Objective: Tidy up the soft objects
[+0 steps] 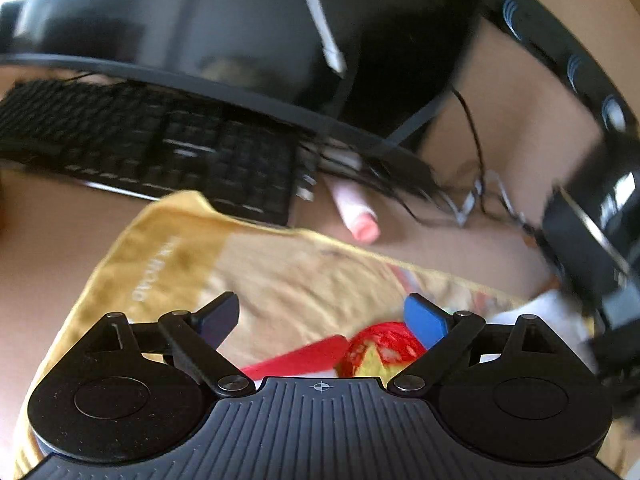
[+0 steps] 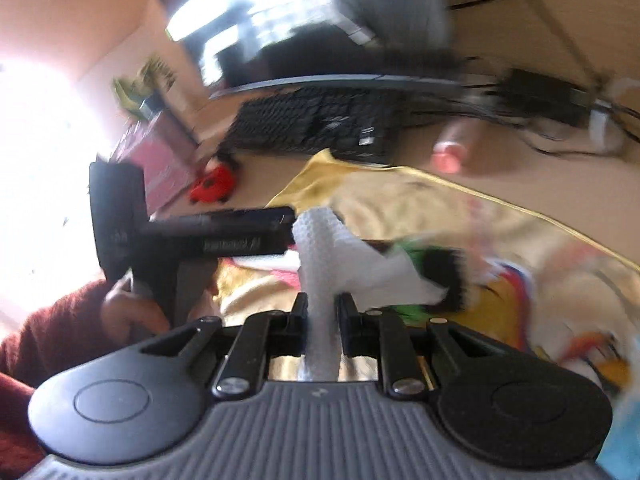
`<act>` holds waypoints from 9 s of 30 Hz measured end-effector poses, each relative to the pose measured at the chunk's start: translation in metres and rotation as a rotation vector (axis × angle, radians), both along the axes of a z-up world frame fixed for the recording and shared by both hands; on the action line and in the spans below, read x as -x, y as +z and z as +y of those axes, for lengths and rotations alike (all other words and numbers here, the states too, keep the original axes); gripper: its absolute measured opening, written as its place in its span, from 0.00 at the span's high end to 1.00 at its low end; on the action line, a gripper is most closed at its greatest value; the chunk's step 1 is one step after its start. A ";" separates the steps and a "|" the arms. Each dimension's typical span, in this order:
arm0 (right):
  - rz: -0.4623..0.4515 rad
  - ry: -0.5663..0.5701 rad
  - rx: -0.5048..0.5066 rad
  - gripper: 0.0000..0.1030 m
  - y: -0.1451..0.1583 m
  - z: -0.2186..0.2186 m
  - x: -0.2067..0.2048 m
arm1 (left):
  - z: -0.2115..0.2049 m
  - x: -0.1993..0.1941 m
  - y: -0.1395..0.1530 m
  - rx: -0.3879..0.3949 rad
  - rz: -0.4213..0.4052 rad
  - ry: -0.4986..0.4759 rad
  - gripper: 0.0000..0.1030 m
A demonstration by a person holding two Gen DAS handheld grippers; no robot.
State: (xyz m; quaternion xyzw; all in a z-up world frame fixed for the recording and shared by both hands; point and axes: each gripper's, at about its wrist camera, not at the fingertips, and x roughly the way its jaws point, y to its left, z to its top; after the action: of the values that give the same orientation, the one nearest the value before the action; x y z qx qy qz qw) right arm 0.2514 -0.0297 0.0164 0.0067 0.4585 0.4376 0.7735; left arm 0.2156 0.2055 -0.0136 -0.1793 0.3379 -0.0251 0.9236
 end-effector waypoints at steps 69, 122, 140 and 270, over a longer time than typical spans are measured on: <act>-0.075 -0.235 -0.031 0.83 0.044 -0.056 0.025 | -0.066 -0.027 -0.019 0.052 0.266 -0.499 0.26; -0.147 -0.039 0.082 0.50 -0.017 -0.028 0.018 | -0.106 0.019 0.004 -0.449 0.167 -0.579 0.08; -0.057 -0.136 -0.165 0.92 0.046 -0.054 -0.004 | -0.066 0.017 0.007 -0.376 0.172 -0.467 0.06; 0.123 -0.173 0.010 0.91 -0.036 -0.030 -0.027 | -0.043 0.045 0.036 -0.159 0.015 -0.304 0.02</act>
State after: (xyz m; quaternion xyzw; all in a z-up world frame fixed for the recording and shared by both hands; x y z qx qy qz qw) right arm 0.2781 -0.0594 -0.0201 0.0691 0.5051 0.3656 0.7788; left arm 0.1701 0.1621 0.0220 -0.0524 0.3691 -0.1362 0.9178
